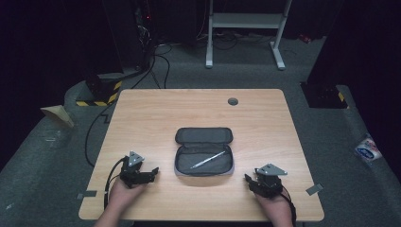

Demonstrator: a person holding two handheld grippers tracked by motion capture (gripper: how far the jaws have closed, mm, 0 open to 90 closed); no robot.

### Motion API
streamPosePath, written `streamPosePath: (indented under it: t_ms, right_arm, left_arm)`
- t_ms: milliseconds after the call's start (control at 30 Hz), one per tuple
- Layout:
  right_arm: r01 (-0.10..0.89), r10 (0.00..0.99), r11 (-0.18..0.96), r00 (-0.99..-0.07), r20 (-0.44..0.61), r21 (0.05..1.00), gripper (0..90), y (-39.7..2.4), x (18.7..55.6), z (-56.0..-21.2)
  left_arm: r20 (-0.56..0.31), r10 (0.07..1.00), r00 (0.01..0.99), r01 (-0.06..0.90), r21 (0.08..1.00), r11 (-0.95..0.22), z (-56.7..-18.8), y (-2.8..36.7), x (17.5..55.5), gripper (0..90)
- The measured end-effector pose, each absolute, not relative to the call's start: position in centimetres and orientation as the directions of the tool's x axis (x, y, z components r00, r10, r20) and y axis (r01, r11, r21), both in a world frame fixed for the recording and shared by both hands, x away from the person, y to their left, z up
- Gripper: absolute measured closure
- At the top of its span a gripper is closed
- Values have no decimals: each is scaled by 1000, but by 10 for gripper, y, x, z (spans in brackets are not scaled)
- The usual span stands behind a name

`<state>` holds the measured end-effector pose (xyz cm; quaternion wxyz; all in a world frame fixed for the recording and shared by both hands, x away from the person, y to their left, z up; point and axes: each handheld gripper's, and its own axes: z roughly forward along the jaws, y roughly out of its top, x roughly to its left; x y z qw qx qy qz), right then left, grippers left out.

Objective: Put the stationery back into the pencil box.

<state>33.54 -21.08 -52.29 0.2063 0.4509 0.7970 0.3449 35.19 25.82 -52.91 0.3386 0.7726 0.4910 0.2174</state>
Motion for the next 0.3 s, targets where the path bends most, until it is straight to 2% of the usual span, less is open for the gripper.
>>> streamPosePath:
  t_ms: [300]
  right_arm:
    - [577, 862, 354, -506, -18, 736, 485, -210, 336, -523]
  left_arm:
    - [7, 907, 422, 612, 736, -290, -529, 259, 352, 159]
